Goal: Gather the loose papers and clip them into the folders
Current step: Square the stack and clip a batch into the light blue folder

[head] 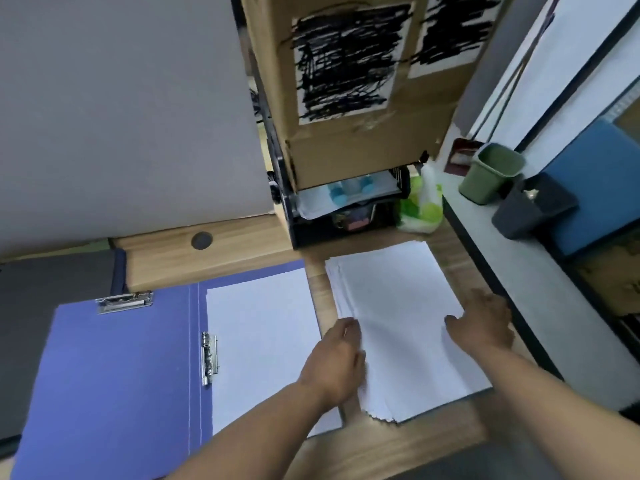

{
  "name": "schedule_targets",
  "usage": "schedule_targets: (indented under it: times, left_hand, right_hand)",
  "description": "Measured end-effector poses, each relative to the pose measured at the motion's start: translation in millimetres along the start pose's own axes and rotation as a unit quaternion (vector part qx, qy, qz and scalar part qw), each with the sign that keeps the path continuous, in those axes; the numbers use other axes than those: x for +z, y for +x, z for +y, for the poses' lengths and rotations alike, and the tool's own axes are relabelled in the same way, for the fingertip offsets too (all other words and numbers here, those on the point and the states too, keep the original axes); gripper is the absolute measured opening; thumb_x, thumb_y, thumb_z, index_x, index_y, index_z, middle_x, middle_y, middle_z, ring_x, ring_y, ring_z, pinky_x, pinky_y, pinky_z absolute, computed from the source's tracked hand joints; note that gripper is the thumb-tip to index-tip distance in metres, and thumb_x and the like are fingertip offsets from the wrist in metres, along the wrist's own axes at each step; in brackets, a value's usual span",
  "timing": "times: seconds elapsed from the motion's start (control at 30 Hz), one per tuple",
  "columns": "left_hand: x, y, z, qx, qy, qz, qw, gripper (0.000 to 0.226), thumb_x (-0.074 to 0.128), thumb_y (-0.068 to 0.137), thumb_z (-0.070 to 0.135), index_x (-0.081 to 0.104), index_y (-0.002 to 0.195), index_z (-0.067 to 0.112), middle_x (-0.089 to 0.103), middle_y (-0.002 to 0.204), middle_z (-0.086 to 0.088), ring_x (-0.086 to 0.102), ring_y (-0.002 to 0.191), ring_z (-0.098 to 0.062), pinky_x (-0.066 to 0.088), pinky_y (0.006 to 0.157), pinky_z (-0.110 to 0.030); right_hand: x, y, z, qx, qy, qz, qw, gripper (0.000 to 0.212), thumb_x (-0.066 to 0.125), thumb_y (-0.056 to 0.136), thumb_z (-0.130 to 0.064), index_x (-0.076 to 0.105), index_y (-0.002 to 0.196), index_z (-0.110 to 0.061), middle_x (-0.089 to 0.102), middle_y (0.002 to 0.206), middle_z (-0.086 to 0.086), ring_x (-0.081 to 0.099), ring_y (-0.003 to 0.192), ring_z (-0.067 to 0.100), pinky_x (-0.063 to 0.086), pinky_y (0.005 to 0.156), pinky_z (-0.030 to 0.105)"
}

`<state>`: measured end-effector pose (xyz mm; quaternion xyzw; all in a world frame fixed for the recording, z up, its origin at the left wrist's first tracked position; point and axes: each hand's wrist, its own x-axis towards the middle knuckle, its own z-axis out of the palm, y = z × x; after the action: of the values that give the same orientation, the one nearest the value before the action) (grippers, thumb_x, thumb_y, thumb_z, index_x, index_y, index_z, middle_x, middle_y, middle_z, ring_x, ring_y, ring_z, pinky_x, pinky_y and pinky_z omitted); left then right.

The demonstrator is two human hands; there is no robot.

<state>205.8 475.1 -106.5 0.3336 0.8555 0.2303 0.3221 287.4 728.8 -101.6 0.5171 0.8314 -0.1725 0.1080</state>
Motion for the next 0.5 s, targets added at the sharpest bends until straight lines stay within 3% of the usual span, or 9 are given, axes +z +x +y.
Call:
schedule_targets:
  times: [0.07, 0.13, 0.23, 0.3, 0.4, 0.5]
  left_hand:
    - [12.3, 7.8, 3.5, -0.016, 0.031, -0.003, 0.999, 0.059, 0.044, 0.1, 0.021, 0.03, 0.157, 0.01, 0.023, 0.166, -0.007, 0.043, 0.143, -0.033, 0.043, 0.113, -0.039]
    - [21.0, 11.8, 9.6, -0.034, 0.057, -0.008, 0.998, 0.06, 0.042, 0.101, 0.022, 0.027, 0.158, 0.011, 0.014, 0.17, -0.005, 0.03, 0.151, -0.029, 0.04, 0.115, -0.042]
    - [27.8, 14.3, 11.4, -0.048, 0.118, -0.025, 0.992, 0.061, 0.039, 0.102, 0.024, 0.021, 0.16, 0.015, 0.007, 0.172, -0.002, 0.012, 0.157, -0.023, 0.039, 0.113, -0.044]
    - [28.3, 17.3, 10.7, -0.058, 0.153, -0.035, 0.986, 0.064, 0.039, 0.103, 0.025, 0.017, 0.163, 0.021, 0.005, 0.171, -0.002, 0.009, 0.157, -0.023, 0.038, 0.112, -0.045]
    - [28.9, 21.1, 16.0, -0.065, 0.162, -0.039, 0.984, 0.068, 0.043, 0.101, 0.023, 0.016, 0.163, 0.034, 0.009, 0.167, -0.003, 0.012, 0.154, -0.025, 0.038, 0.111, -0.045]
    - [29.3, 19.5, 19.2, -0.066, 0.135, -0.024, 0.988, 0.073, 0.044, 0.1, 0.02, 0.011, 0.164, 0.033, 0.012, 0.166, -0.002, 0.019, 0.153, -0.025, 0.044, 0.109, -0.044]
  right_hand:
    - [-2.3, 17.1, 17.5, -0.007, 0.026, -0.063, 0.998, 0.053, 0.065, 0.089, -0.028, 0.051, 0.137, -0.009, 0.051, 0.141, 0.016, 0.05, 0.125, 0.037, 0.051, 0.094, 0.043]
    - [-2.7, 24.2, 29.5, -0.021, 0.075, -0.087, 0.993, 0.04, 0.062, 0.092, -0.022, 0.06, 0.13, -0.01, 0.063, 0.128, 0.011, 0.06, 0.106, 0.031, 0.049, 0.083, 0.033]
    - [-2.5, 27.9, 36.3, -0.005, 0.126, -0.096, 0.987, 0.023, 0.061, 0.091, -0.016, 0.068, 0.111, -0.009, 0.071, 0.111, 0.008, 0.061, 0.086, 0.026, 0.051, 0.074, 0.033]
    - [-4.6, 30.2, 34.9, 0.013, 0.181, -0.1, 0.978, 0.015, 0.064, 0.091, -0.014, 0.064, 0.102, -0.003, 0.07, 0.103, 0.009, 0.063, 0.087, 0.029, 0.054, 0.078, 0.037]
    - [-7.6, 31.8, 42.2, 0.032, 0.278, -0.119, 0.953, 0.011, 0.065, 0.091, -0.01, 0.063, 0.1, -0.015, 0.068, 0.103, 0.005, 0.062, 0.089, 0.025, 0.051, 0.079, 0.033]
    - [-8.4, 32.8, 51.1, 0.027, 0.283, -0.109, 0.953, 0.022, 0.061, 0.092, -0.01, 0.066, 0.113, -0.013, 0.069, 0.111, 0.005, 0.063, 0.092, 0.024, 0.052, 0.083, 0.034]
